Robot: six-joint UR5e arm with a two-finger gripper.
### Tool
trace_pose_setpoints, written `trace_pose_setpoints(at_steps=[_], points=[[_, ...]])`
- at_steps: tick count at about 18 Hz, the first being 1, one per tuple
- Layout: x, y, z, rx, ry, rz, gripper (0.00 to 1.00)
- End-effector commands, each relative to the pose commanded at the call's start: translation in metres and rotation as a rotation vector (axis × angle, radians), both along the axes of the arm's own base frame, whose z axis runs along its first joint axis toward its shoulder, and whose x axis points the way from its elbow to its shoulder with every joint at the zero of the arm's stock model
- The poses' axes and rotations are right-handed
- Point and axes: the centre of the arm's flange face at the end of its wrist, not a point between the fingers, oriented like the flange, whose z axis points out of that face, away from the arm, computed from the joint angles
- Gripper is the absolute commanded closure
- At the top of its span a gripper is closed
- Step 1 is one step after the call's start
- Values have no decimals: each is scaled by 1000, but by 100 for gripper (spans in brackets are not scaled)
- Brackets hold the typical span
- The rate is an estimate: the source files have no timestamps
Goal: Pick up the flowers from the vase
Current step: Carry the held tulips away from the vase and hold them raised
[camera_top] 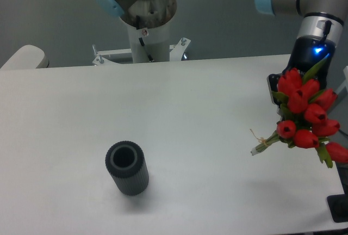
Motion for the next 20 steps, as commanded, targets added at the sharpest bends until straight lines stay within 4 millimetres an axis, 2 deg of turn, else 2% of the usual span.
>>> trace_pose_setpoints(at_steps=[4, 18, 20], points=[[13, 17, 1, -108, 89, -14, 71], [16, 20, -4, -127, 102, -30, 71], [19, 25, -6, -153, 110, -30, 71]])
